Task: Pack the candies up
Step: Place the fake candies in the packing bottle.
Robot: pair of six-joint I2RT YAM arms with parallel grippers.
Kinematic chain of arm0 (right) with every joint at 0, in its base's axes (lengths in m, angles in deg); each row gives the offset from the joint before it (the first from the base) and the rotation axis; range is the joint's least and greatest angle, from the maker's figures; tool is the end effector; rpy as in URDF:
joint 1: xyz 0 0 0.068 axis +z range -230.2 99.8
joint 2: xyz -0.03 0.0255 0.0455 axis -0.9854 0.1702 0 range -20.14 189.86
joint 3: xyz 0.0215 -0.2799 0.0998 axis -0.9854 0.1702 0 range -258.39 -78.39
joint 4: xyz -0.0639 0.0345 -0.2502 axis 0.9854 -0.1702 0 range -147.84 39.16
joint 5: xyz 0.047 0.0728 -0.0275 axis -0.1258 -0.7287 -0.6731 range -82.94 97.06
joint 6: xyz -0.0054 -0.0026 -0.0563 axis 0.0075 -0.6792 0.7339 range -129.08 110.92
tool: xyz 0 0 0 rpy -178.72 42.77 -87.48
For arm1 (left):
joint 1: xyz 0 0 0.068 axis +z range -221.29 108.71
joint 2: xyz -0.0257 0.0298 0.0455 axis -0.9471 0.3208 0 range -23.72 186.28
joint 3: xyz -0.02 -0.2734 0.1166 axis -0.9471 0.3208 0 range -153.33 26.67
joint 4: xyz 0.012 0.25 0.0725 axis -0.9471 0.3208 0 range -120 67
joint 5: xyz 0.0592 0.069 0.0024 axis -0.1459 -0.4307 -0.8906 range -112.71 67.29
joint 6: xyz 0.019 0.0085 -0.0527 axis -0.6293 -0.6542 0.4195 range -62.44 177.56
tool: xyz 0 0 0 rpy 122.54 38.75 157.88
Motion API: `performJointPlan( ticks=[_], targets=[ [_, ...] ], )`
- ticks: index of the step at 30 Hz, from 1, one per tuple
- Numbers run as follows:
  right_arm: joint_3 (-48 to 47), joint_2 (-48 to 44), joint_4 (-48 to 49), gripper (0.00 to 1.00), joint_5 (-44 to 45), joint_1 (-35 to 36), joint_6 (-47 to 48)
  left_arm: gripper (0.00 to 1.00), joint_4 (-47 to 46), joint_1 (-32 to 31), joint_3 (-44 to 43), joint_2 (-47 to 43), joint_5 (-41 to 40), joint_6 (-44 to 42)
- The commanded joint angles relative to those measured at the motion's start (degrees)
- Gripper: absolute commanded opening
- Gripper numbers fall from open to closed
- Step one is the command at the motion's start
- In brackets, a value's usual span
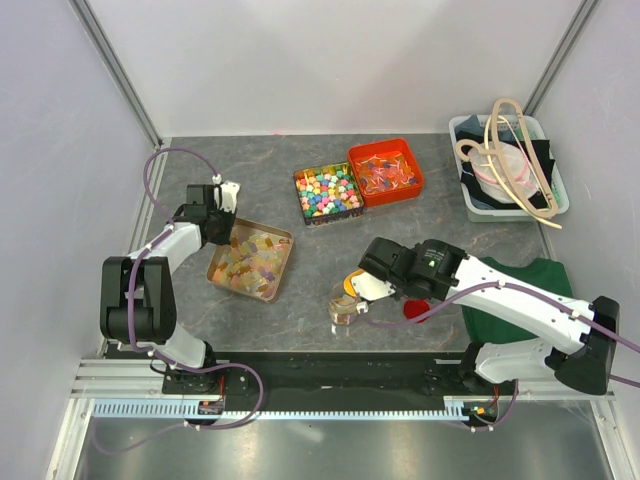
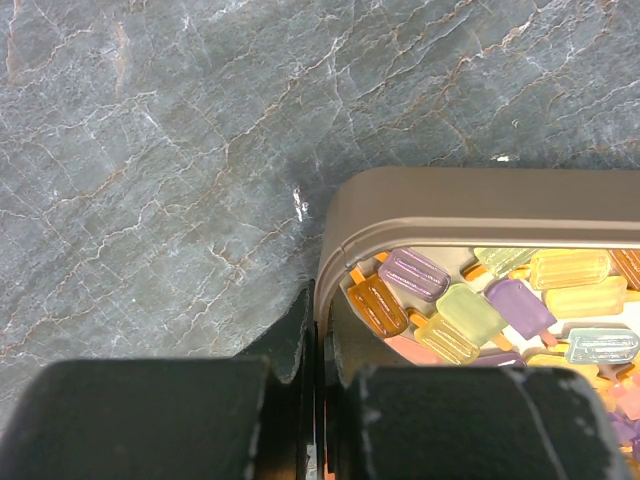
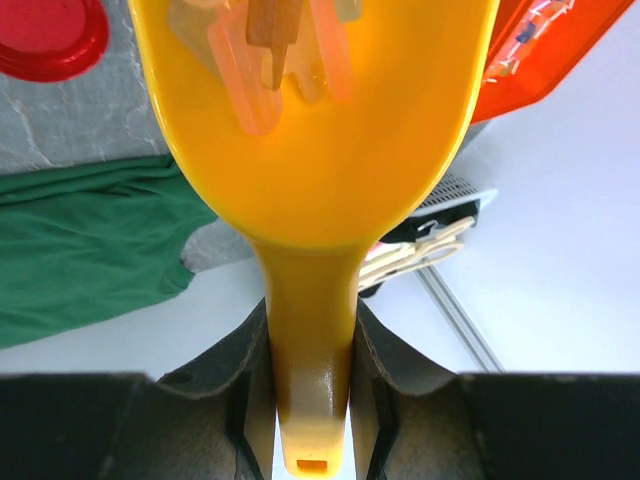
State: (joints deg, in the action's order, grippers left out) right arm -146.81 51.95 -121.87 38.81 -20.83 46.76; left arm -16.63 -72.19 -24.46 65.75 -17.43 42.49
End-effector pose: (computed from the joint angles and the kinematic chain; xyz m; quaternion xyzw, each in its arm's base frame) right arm 0.1232 0.1672 0.3297 -0.7855 0.5415 -0.2670 0.1363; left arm 0.3162 -0.0086 0.2099 0.1461 0.9324 -0.0028 0.3305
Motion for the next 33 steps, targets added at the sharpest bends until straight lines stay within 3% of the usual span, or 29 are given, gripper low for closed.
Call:
performJointPlan(
  ticks=[1, 33],
  targets=[
    [-1.4, 0.2, 0.0, 0.00, 6.0, 1.1, 0.8, 0.02, -2.3, 0.4, -0.7, -1.0, 3.0, 0.0],
    [-3.3, 3.5, -0.2, 0.00, 16.3, 5.4, 4.0, 0.02, -2.4, 0.6, -0.6, -1.0, 4.2, 0.1]
  ],
)
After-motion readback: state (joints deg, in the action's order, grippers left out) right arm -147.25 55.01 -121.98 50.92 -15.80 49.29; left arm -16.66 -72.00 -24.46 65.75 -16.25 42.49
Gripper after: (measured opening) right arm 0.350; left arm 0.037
